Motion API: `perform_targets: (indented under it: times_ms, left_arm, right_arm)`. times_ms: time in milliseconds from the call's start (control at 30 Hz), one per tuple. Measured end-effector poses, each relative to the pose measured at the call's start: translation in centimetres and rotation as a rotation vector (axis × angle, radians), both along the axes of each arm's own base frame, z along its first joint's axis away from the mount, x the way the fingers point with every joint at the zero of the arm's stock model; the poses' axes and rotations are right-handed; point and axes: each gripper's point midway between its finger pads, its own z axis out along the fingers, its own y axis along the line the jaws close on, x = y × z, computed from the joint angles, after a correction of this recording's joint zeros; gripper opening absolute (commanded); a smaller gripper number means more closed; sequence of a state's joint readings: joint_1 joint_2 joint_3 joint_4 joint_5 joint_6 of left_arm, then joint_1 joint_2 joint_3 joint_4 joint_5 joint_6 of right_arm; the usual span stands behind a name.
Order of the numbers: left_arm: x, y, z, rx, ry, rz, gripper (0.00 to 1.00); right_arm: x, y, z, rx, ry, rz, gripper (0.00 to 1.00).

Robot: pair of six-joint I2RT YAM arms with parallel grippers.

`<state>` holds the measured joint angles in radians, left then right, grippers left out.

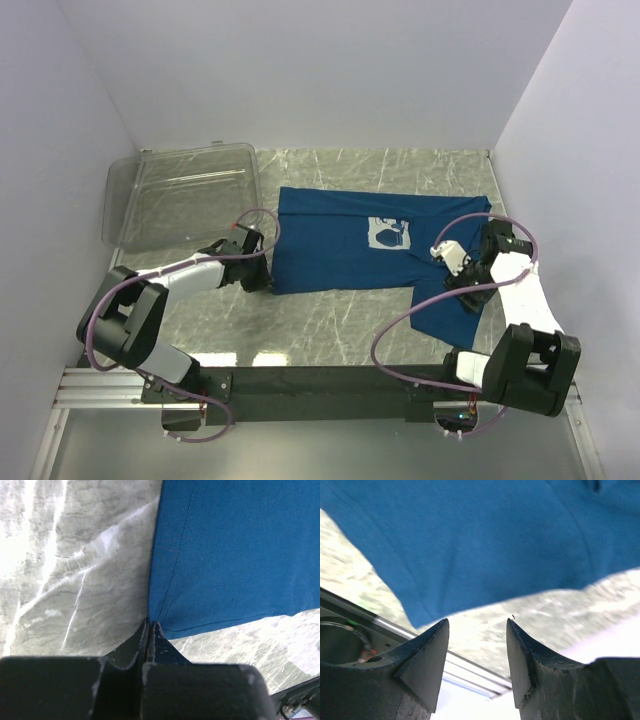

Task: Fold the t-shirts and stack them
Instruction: Fold the tshirt

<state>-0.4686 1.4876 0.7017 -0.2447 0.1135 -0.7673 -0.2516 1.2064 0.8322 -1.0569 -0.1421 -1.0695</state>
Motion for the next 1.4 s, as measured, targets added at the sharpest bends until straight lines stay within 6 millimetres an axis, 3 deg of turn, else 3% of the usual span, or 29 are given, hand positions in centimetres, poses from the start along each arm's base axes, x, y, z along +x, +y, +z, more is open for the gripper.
perform_targets:
  times_ms: [200,400,700,1400]
  left_arm:
    - [0.3,-0.2,0.0,0.020,0.024,-0.025,0.00]
    - [1.4,-0.6,0.4,0.049,0.040,-0.055,0.01]
    - [1.0,-0.3,0.4,0.064,0.054,-0.069,0.00]
    - [0.9,-0.3,0.3,0.065,0.059,-0.073,0.00]
  right_arm:
    - [-0.1,-1.7,0.1,-0.111,-0.042,0.062,0.57]
    - [-2.0,-1.8,-1.6,-0.123,0.024,0.142,0.57]
    - [-5.4,-1.4,-4.4,-0.110,0.134,0.217,0.57]
    - [-6.6,0.0,-5.5,-0.095,0.183,0.337,0.56]
